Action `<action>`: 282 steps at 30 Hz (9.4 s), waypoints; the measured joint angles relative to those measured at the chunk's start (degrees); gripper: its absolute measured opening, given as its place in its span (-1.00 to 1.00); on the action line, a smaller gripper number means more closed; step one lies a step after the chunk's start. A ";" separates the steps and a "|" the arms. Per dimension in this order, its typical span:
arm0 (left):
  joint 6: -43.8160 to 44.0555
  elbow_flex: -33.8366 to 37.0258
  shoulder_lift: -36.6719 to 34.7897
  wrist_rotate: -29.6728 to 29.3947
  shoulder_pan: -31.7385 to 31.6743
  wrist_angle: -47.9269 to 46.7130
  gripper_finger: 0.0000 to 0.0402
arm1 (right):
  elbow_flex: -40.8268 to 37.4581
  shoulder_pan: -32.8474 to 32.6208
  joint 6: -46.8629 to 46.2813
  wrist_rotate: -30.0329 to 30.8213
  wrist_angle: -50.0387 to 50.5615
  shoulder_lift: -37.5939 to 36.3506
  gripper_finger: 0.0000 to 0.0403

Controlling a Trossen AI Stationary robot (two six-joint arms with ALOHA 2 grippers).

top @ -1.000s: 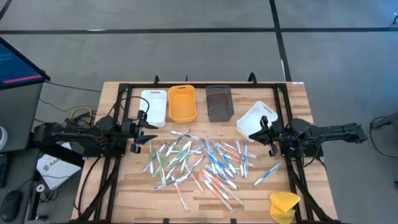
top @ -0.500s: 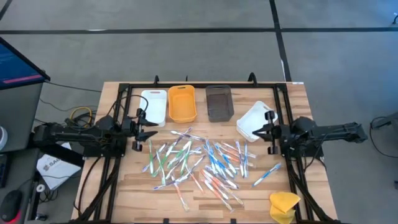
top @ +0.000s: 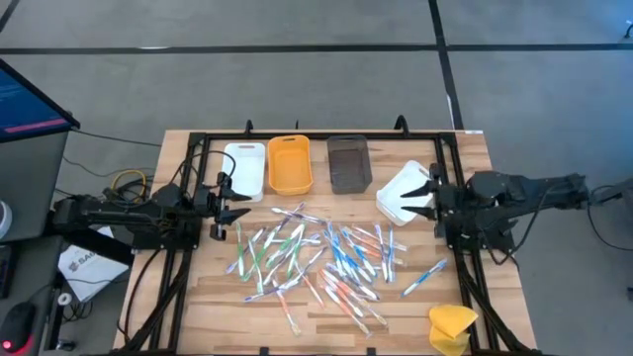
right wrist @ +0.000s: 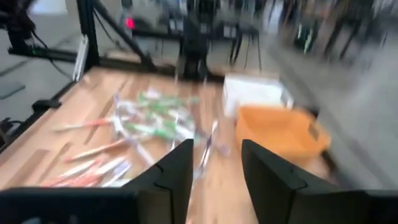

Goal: Pick & Place Toothbrushes
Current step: Put the blue toothbrush into the left white bin

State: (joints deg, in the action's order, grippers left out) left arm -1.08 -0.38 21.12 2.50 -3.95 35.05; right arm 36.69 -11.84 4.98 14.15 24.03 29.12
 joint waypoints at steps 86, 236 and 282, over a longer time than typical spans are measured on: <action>-0.11 0.00 -0.02 0.04 0.00 -0.04 -0.35 | 7.13 -29.76 -42.49 -20.35 19.92 61.79 -0.42; -9.14 -34.12 58.12 -1.27 5.01 24.90 0.04 | 42.62 0.77 12.02 15.57 -8.23 62.10 -1.00; -10.69 -34.01 52.72 -1.28 5.01 14.30 -0.95 | 42.57 0.56 2.11 21.82 -0.62 62.07 0.25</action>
State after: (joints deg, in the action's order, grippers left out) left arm -11.77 -34.39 73.84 1.22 1.06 49.35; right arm 79.26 -11.28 7.09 35.97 23.42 91.20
